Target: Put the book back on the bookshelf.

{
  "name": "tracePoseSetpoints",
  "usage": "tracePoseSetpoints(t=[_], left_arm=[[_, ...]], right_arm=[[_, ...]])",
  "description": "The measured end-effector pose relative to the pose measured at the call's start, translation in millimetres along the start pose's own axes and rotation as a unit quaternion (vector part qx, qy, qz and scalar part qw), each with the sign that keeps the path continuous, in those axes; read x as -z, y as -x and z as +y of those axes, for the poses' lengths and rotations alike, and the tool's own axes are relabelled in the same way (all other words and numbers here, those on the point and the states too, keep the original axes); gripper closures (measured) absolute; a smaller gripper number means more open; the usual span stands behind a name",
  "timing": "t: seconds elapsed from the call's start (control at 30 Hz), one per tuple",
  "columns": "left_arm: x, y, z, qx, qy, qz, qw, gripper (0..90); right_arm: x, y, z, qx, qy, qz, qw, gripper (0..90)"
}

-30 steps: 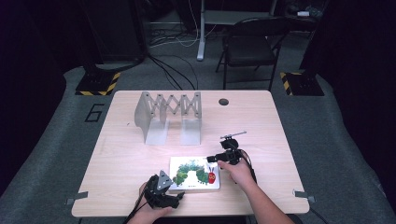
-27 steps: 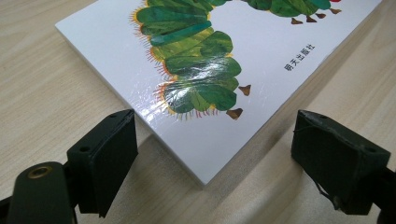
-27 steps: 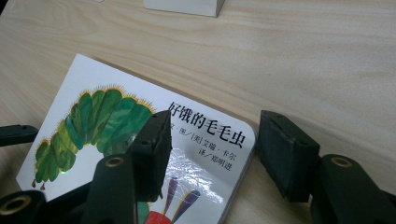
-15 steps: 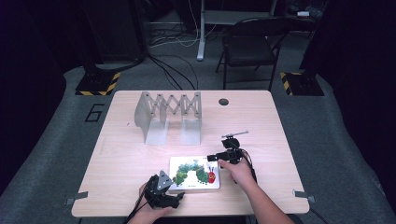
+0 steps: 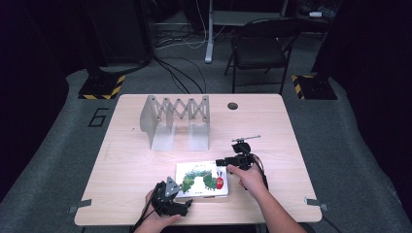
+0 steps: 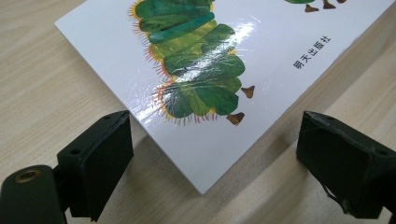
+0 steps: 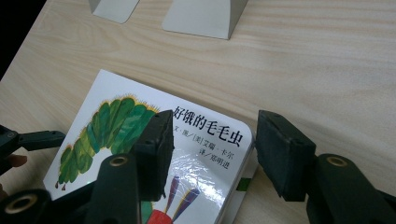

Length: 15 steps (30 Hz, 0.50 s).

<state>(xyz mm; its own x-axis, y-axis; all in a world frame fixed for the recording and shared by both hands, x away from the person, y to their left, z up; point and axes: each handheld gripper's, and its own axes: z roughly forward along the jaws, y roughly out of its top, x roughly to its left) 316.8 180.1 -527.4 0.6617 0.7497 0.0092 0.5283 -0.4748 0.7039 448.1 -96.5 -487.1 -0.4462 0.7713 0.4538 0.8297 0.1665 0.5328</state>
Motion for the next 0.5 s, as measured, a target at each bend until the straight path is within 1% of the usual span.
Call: tracePoseSetpoints(t=[0.07, 0.1, 0.13, 0.17, 0.2, 0.23, 0.3, 0.33, 0.37, 0.4, 0.43, 0.5], left_arm=[[-0.4, 0.1, 0.9, 0.002, -0.003, 0.003, 1.0, 9.6], [-0.4, 0.1, 0.9, 0.002, -0.003, 0.003, 1.0, 9.5], [-0.6, 0.1, 1.6, 0.003, -0.005, 0.004, 1.0, 9.3], [-0.6, 0.1, 1.6, 0.003, -0.005, 0.004, 1.0, 9.2], [-0.7, 0.2, 2.2, 0.003, -0.007, 0.004, 1.0, 8.7], [-1.7, 0.3, 3.3, 0.001, -0.009, 0.011, 0.9999, 7.8], [-2.2, 1.3, 3.9, 0.005, -0.013, 0.012, 0.9998, 7.0], [-2.8, 1.3, 4.5, 0.005, -0.013, 0.01, 0.9998, 6.3], [-2.6, 1.4, 5.3, 0.007, -0.019, 0.009, 0.9998, 5.2], [-3.4, 0.8, 6.4, 0.004, -0.023, 0.01, 0.9997, 4.9], [-3.3, 0.4, 7.1, 0.003, -0.026, 0.008, 0.9996, 4.7], [-3.8, 0.8, 7.9, 0.005, -0.027, 0.011, 0.9995, 4.5]], right_arm=[[2.6, -1.8, -0.3, 0.002, 0.002, 0.002, 1.0, 46.9], [3.8, -2.8, 0.1, 0.0, 0.0, 0.002, 1.0, 46.9], [4.4, -2.4, 0.1, 0.004, 0.004, 0.002, 1.0, 47.0], [5.0, -3.4, 0.0, 0.0, 0.005, 0.004, 1.0, 47.1], [5.8, -3.4, 0.1, 0.001, 0.006, 0.005, 1.0, 47.1], [6.6, -3.8, 0.1, 0.0, 0.005, 0.007, 1.0, 47.2], [6.4, -3.3, 0.0, 0.004, 0.008, 0.007, 0.9999, 47.3], [7.5, -4.6, 0.2, -0.002, 0.006, 0.009, 0.9999, 47.3], [8.4, -4.4, 0.3, 0.0, 0.009, 0.009, 0.9999, 47.4], [9.1, -4.8, 0.3, -0.002, 0.008, 0.012, 0.9999, 47.4], [9.1, -4.4, 0.3, 0.002, 0.013, 0.012, 0.9998, 47.4], [10.4, -4.9, 0.5, -0.001, 0.013, 0.015, 0.9998, 47.6]])
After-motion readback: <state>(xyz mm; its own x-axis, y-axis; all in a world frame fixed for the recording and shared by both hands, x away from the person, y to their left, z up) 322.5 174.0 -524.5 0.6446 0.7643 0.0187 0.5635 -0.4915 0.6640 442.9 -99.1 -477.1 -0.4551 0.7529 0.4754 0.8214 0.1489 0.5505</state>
